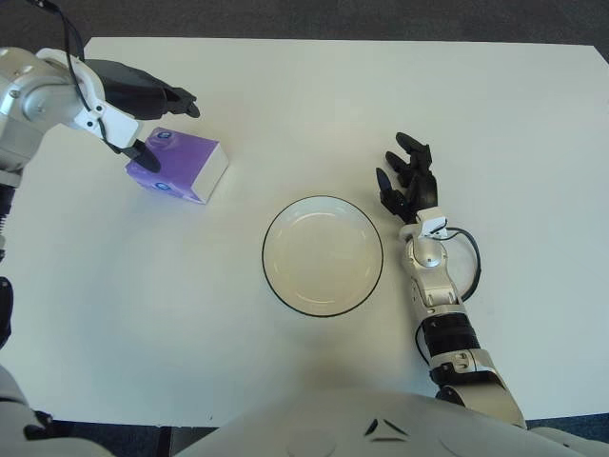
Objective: Put the tissue paper into the plate.
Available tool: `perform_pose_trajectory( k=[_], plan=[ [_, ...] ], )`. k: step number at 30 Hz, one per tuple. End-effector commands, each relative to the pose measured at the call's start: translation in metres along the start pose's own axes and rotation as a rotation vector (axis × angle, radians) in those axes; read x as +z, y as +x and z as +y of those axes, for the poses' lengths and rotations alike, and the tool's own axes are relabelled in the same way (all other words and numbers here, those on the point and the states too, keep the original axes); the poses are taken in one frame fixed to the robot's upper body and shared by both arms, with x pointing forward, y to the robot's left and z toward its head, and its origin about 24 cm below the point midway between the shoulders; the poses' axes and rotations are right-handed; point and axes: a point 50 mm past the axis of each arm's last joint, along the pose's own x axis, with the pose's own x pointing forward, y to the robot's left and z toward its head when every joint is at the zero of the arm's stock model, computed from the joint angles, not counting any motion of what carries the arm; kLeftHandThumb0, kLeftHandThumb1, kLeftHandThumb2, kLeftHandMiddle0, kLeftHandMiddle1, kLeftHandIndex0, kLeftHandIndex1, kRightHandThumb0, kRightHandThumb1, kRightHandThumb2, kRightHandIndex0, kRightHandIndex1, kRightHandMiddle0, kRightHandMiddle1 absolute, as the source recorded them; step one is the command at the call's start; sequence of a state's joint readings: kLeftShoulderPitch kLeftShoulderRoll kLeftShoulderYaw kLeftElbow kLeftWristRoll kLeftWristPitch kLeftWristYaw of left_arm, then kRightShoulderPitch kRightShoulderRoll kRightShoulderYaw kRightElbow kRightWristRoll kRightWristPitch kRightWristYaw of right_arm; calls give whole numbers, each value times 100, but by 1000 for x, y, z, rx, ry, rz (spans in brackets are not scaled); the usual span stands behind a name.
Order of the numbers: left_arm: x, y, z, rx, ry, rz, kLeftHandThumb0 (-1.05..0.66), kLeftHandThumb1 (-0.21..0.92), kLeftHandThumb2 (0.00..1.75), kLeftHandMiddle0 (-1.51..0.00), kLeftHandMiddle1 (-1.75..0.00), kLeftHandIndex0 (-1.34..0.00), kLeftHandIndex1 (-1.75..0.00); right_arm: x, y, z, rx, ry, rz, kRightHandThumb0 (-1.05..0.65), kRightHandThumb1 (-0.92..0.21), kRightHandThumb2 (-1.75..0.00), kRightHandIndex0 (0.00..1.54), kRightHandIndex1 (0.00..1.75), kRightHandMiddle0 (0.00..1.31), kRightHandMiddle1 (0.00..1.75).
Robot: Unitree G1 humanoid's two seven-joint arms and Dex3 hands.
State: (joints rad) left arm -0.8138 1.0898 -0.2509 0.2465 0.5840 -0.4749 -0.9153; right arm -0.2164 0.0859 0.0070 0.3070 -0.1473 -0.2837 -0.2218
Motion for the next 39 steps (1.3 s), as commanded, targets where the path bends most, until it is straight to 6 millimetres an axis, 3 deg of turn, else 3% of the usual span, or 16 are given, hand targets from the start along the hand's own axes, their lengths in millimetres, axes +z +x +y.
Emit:
perform_pose_trajectory(
  k=[1, 7, 12, 39],
  plan=[
    [3, 7, -9, -25, -11, -11, -104, 92, 16, -19, 0, 0, -70, -42, -24, -6, -3, -40, 235, -55, -90, -46, 31, 39, 0, 77],
    [4, 16, -17, -18, -6, -22, -102, 92, 16, -23, -2, 0, -72, -42, -24, -7, -12, -38, 235, -55, -90, -46, 32, 40, 0, 77],
    [4, 34, -40, -27, -7, -7, -99, 92, 14, -22, -1, 0, -70, -41, -24, -8, -18, -44, 232, -56, -90, -46, 32, 41, 0, 78],
    [10, 64, -64, -8, 34, 4, -98, 92, 18, -18, 0, 0, -58, -41, -28, -15, -20, -48, 233, -54, -90, -47, 31, 40, 0, 76]
  ],
)
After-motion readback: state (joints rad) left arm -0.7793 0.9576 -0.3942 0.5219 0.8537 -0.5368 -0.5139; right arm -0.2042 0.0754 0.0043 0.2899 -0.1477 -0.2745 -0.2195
